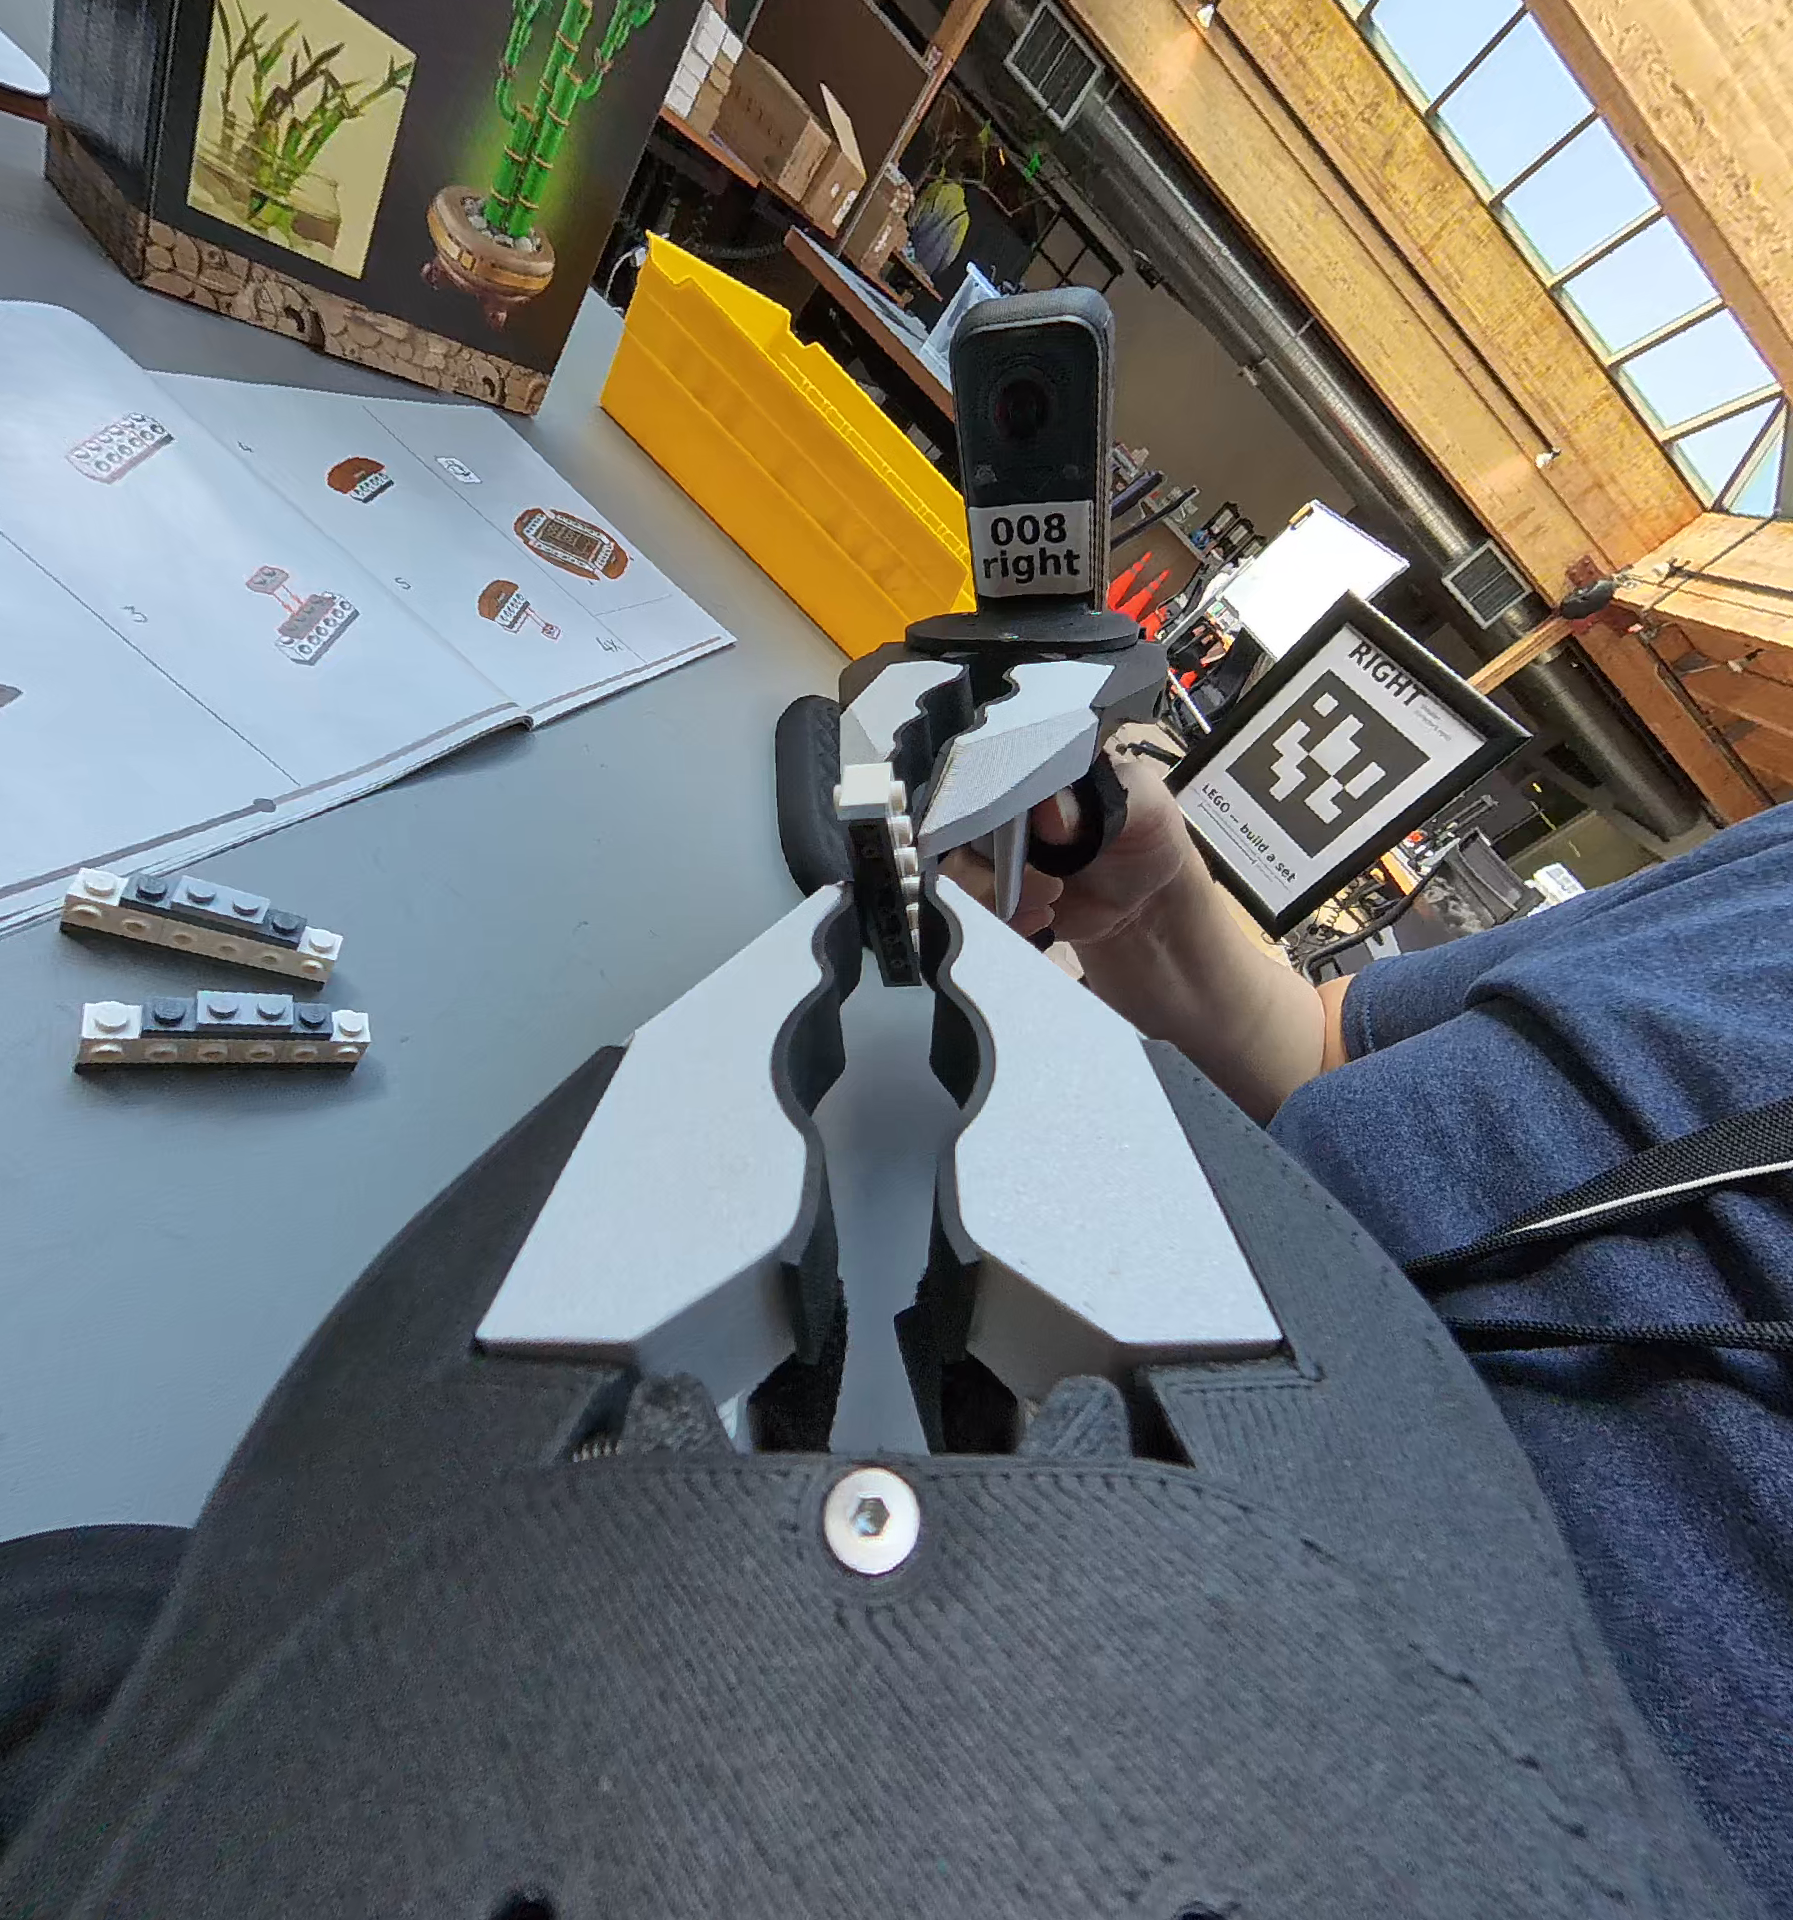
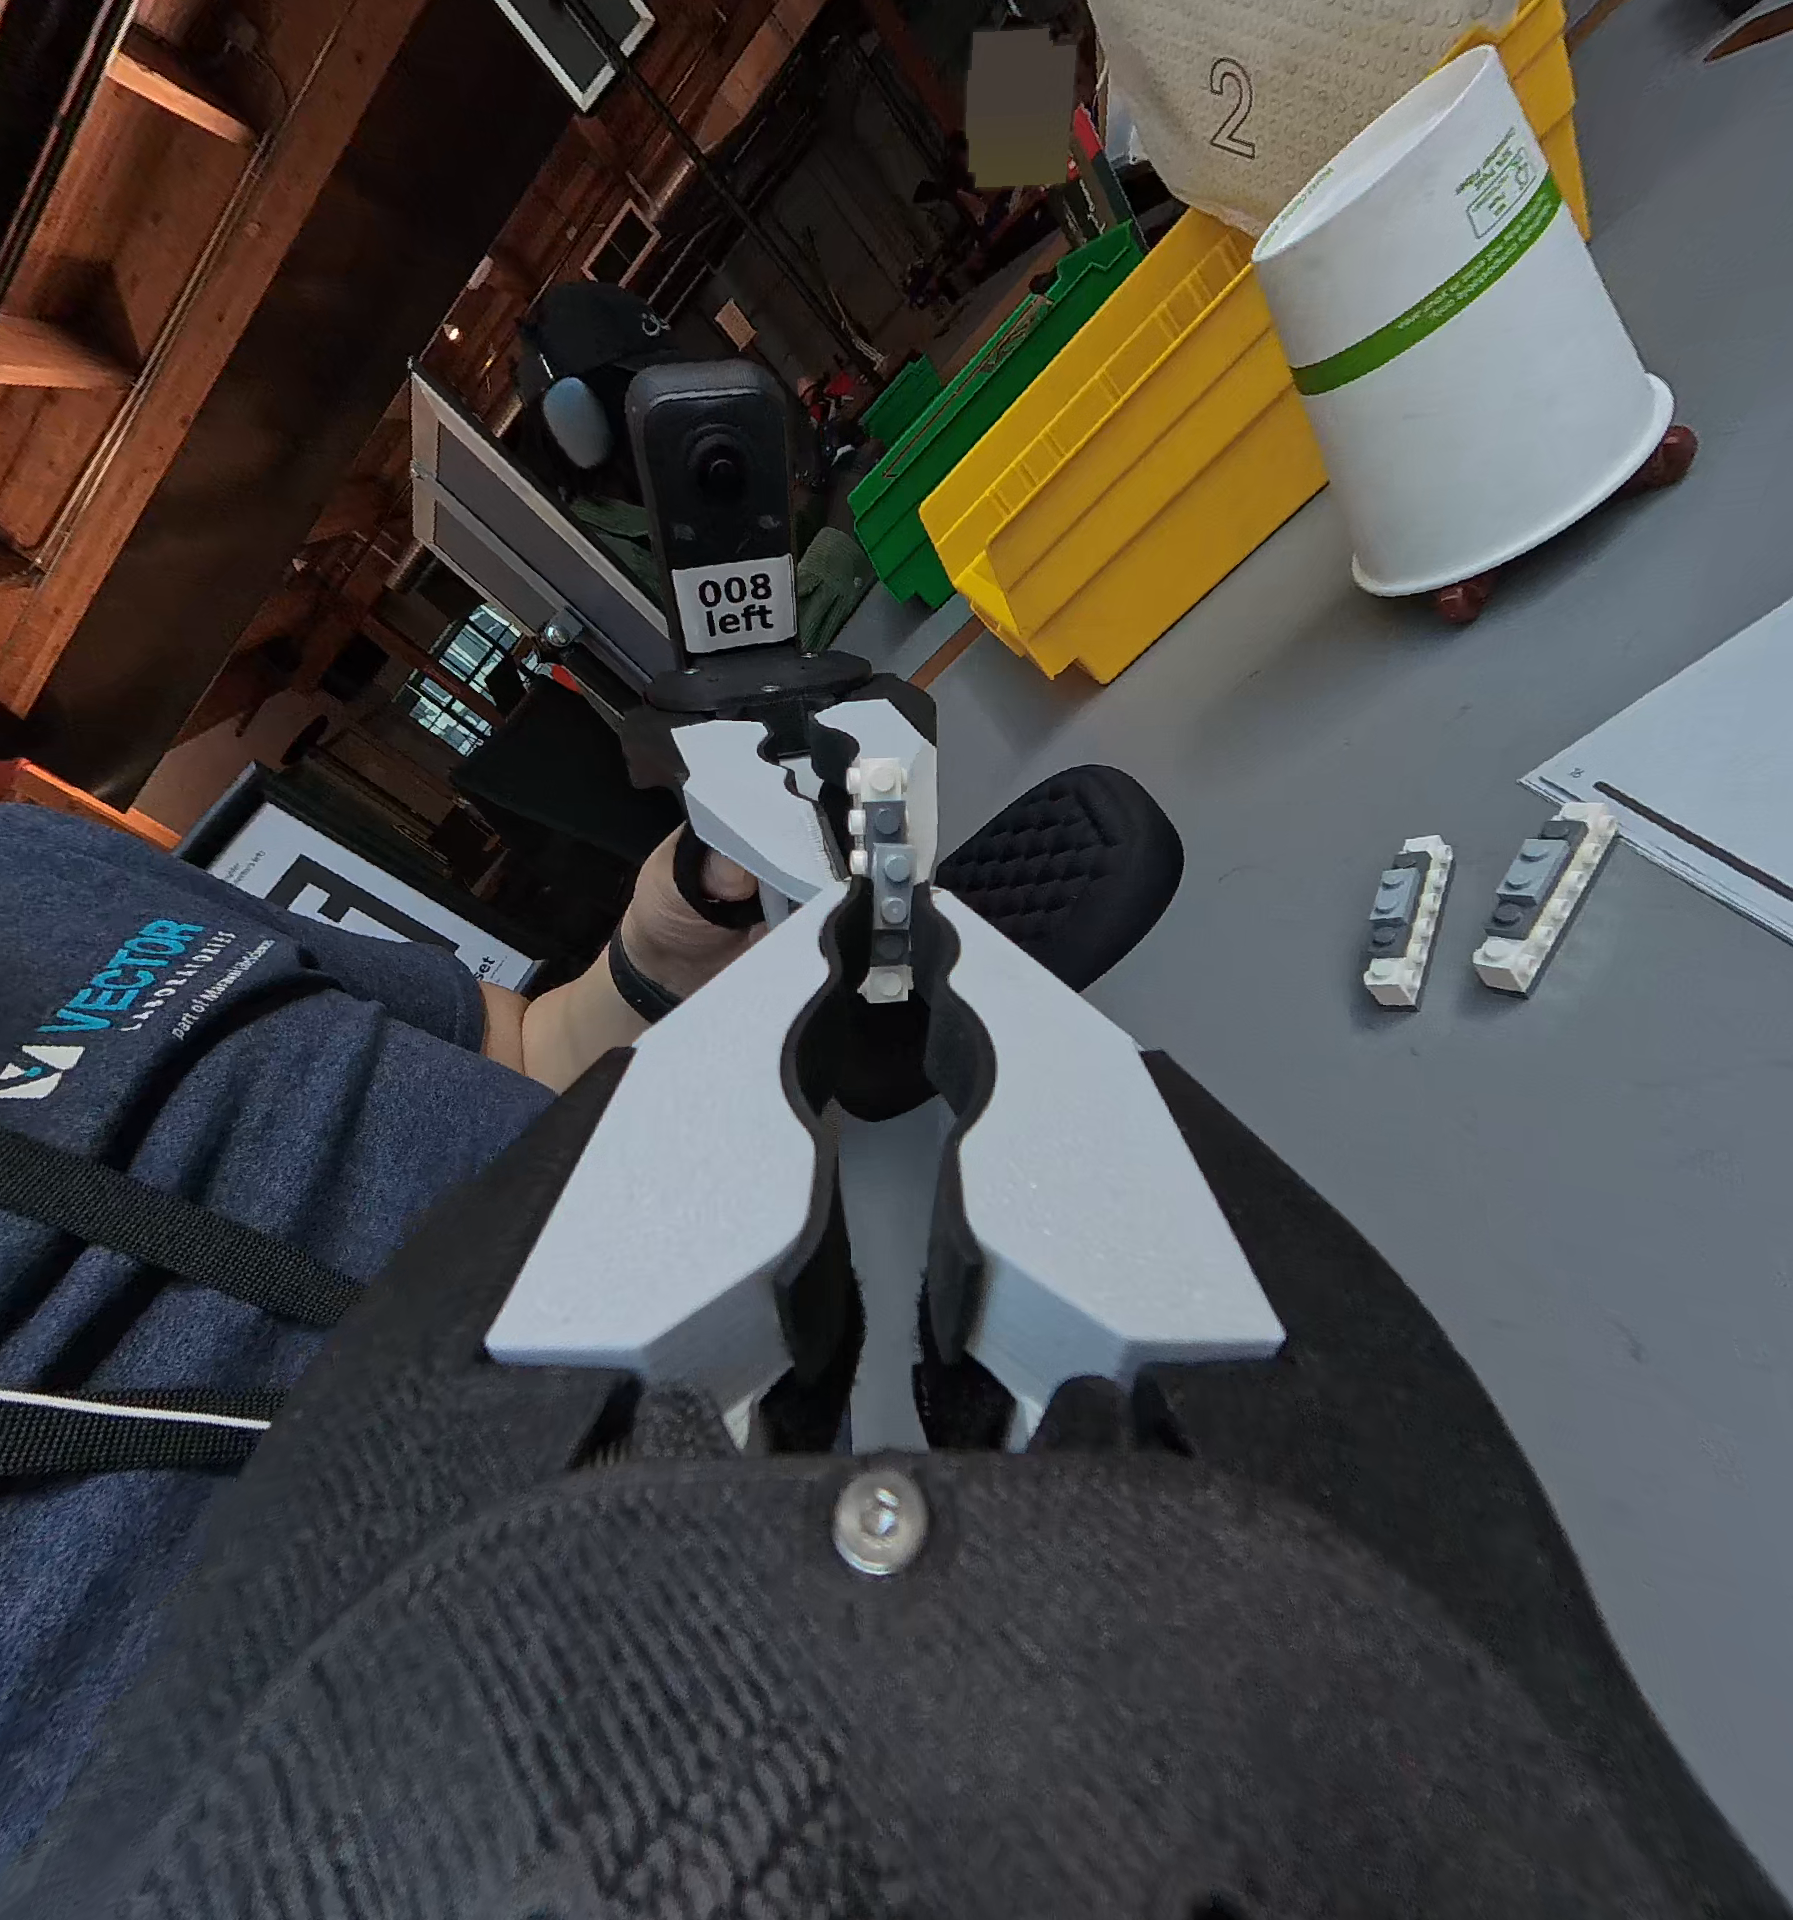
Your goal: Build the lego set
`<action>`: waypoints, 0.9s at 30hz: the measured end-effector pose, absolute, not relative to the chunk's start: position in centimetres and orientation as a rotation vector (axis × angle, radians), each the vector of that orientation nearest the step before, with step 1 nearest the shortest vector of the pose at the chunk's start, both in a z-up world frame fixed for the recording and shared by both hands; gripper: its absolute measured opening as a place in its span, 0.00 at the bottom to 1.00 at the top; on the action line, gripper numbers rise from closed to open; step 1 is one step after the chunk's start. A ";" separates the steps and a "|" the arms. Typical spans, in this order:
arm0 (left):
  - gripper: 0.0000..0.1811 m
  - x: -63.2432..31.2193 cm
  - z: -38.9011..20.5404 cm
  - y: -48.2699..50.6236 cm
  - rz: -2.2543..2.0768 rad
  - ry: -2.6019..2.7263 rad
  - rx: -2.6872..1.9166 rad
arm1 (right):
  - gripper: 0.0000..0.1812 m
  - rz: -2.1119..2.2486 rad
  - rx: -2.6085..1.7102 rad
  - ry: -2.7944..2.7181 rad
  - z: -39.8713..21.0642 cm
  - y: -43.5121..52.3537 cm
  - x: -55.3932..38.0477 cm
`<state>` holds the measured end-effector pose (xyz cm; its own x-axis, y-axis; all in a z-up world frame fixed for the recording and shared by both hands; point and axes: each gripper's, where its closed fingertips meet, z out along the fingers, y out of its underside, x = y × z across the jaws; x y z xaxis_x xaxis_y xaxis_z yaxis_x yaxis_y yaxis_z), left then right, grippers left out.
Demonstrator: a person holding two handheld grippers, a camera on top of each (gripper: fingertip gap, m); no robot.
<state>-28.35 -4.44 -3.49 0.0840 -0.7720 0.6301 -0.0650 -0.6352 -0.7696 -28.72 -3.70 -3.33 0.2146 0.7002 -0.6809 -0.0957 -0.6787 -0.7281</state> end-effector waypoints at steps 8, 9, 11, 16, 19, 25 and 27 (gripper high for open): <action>0.05 -28.2 -3.6 -4.6 -1.557 0.859 -1.811 | 0.03 1.489 -1.838 -0.613 -3.3 -3.9 -28.6; 0.05 -28.1 -3.5 -4.6 -1.574 0.850 -1.806 | 0.03 1.486 -1.828 -0.618 -3.2 -3.9 -28.5; 0.05 -28.0 -3.4 -4.5 -1.583 0.835 -1.802 | 0.03 1.452 -1.824 -0.632 -3.1 -3.7 -28.4; 0.05 -28.0 -2.9 -4.5 -1.590 0.826 -1.778 | 0.03 1.443 -1.793 -0.634 -2.6 -3.7 -28.4; 0.05 -28.1 -2.6 -4.6 -1.613 0.824 -1.762 | 0.03 1.468 -1.771 -0.632 -2.3 -3.8 -28.4; 0.05 -28.1 -2.4 -4.7 -1.652 0.804 -1.745 | 0.04 1.508 -1.750 -0.614 -2.1 -3.8 -28.4; 0.05 -28.0 -2.5 -4.8 -1.658 0.806 -1.744 | 0.04 1.520 -1.744 -0.607 -2.0 -3.8 -28.4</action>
